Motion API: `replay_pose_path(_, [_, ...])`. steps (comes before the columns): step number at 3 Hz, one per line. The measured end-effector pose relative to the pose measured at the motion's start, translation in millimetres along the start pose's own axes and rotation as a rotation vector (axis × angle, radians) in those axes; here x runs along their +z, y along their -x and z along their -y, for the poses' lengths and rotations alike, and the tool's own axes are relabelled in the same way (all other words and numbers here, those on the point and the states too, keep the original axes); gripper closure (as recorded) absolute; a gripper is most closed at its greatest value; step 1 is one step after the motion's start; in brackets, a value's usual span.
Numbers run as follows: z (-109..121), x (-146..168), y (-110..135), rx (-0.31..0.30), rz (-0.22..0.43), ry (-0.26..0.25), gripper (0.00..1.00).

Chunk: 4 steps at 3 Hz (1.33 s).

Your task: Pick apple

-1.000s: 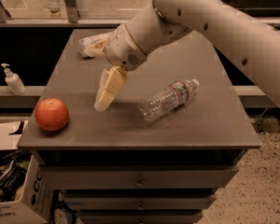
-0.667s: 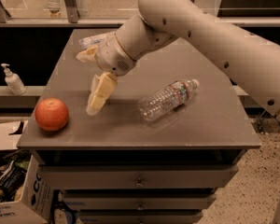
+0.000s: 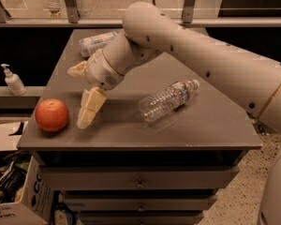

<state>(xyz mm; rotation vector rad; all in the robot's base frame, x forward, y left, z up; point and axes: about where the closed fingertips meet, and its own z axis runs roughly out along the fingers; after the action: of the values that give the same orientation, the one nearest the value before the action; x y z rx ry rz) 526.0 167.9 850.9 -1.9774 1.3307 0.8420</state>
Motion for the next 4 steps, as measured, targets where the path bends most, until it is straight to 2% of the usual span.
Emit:
replay_pose_path(3, [-15,49,21,-0.029,0.077,0.080,0.00])
replay_pose_path(4, [-19,59,23,-0.035,0.085,0.102,0.18])
